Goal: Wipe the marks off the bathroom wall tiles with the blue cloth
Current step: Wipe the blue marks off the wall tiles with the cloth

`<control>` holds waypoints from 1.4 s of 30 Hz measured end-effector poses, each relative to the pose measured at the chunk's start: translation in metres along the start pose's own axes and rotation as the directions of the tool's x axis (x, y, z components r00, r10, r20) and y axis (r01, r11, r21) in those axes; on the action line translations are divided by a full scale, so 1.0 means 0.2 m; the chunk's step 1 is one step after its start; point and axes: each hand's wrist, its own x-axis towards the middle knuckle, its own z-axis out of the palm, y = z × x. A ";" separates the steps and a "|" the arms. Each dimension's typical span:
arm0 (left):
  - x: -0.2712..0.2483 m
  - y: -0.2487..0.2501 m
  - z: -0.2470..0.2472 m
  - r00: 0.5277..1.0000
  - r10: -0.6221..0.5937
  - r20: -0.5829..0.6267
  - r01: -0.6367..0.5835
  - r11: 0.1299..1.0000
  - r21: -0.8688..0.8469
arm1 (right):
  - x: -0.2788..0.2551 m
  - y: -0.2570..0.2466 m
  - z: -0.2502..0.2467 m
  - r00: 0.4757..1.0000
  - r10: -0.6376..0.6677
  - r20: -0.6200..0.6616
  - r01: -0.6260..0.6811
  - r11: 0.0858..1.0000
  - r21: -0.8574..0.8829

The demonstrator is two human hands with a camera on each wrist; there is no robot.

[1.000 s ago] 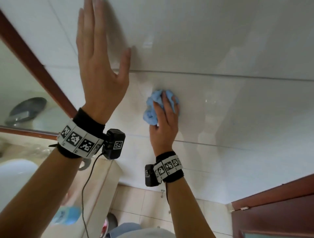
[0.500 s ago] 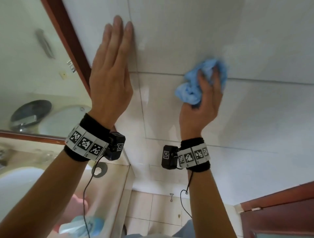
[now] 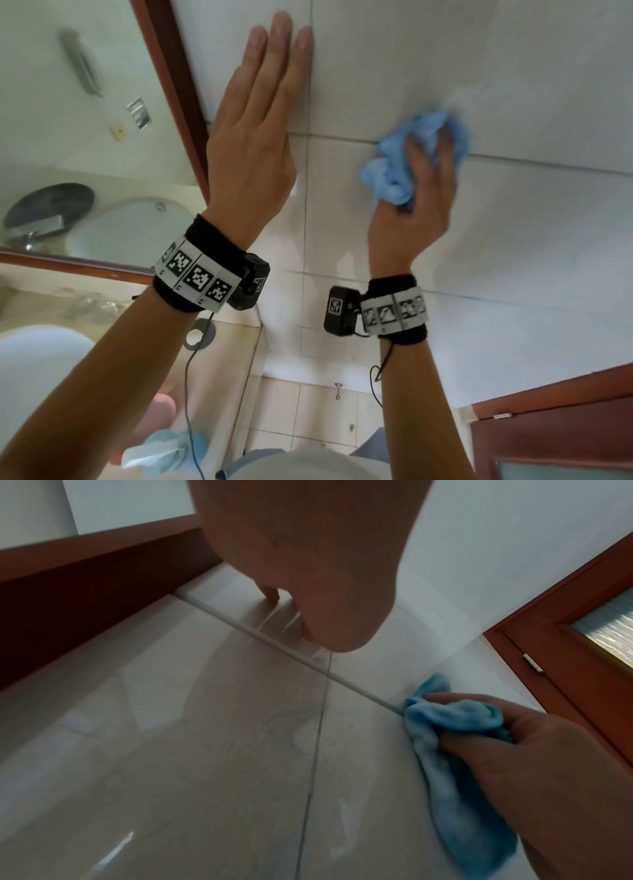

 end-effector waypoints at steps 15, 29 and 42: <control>-0.17 0.24 0.13 0.994 -0.108 -0.002 0.107 0.988 -0.110 | -1.02 0.33 -0.09 0.754 -0.261 0.603 0.279 0.958 0.067; -0.33 0.91 0.41 0.998 -0.053 -0.021 0.050 0.989 -0.140 | -0.84 0.96 -0.70 0.870 -0.205 0.449 0.256 0.965 -0.056; -0.19 1.46 0.53 0.997 -0.070 -0.043 0.066 0.993 -0.099 | -0.52 1.48 -1.39 0.971 0.012 0.238 0.031 0.984 -0.176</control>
